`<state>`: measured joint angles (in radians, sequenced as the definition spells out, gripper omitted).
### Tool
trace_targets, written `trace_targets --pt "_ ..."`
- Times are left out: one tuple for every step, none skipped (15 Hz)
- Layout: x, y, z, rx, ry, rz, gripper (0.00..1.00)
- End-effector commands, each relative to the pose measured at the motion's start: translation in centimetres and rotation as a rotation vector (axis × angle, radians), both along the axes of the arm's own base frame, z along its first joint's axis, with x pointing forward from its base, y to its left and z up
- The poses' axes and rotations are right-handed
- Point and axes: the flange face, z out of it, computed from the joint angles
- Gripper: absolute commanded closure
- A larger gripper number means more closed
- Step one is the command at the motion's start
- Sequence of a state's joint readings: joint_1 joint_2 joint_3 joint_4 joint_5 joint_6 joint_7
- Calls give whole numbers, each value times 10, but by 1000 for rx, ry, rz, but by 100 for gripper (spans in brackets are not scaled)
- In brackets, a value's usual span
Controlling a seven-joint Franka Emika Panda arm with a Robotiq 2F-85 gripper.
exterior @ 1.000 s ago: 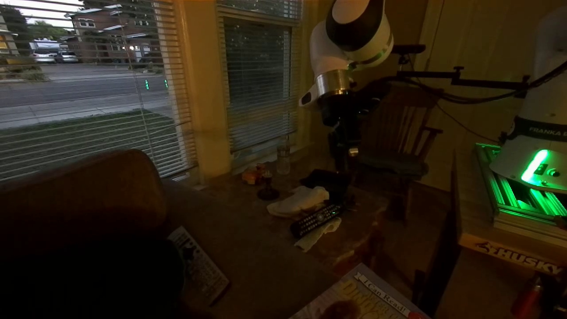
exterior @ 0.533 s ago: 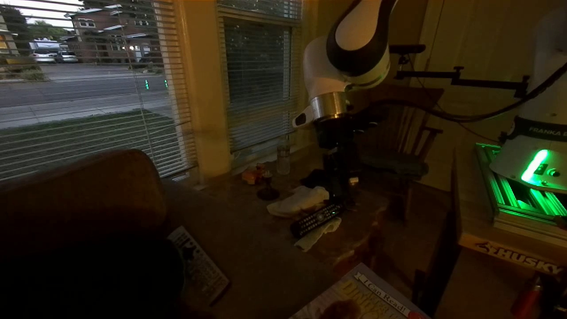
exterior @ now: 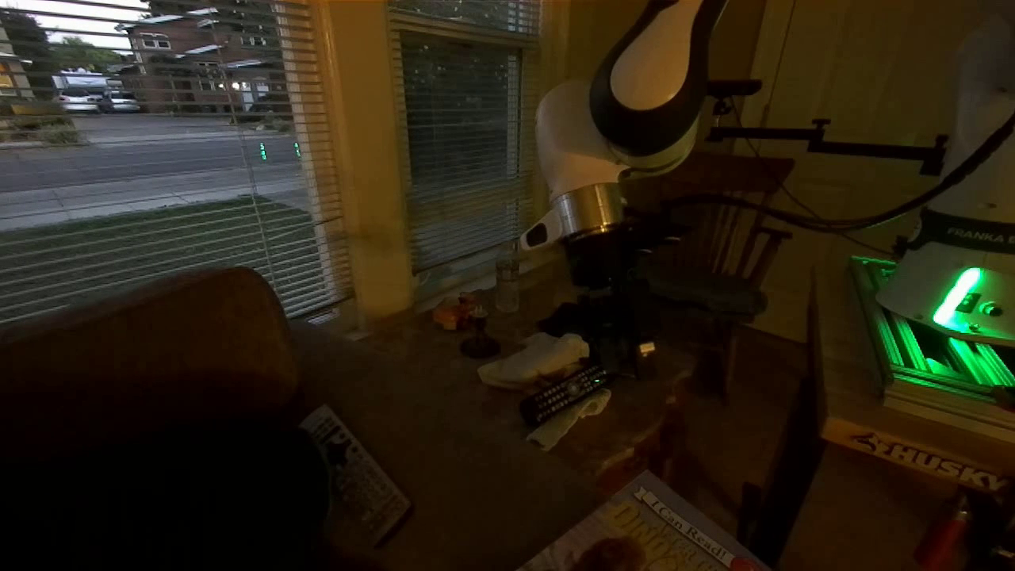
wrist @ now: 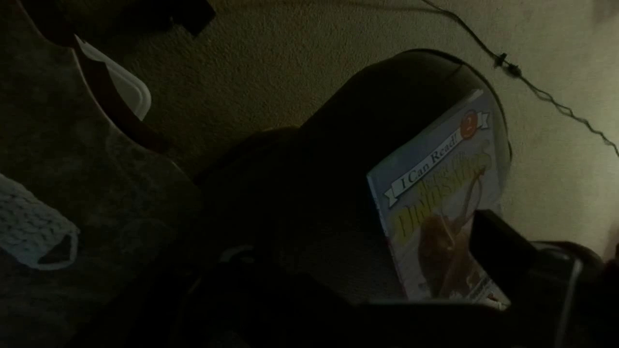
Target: Put the book on the shelf.
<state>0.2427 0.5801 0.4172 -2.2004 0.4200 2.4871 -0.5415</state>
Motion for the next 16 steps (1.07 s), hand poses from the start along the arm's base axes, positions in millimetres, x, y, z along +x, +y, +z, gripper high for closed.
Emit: trace_targets --pt "1 1 0 1 0 0 0" --pt "2 1 0 1 -1 0 0" --pt "6 0 -4 23 7 -11 0" --pt "9 5 -9 71 7 -16 0" --pt "11 9 -14 87 -1 -25 0" --pt "13 14 -19 107 -15 -27 0" --pt "16 16 -23 128 -23 -29 0" --pt "18 19 -28 145 -32 -27 0" --pt "20 22 -32 164 -30 -25 0" --pt "22 25 -36 190 -27 -23 0" --pt "23 28 -41 210 -18 -13 0" --pt "22 32 -46 229 -8 5 0" --pt "21 36 -51 244 6 21 0" --pt "19 40 -57 257 18 39 0" --pt "17 43 -62 271 27 52 0" --pt "16 47 -68 288 39 67 0"
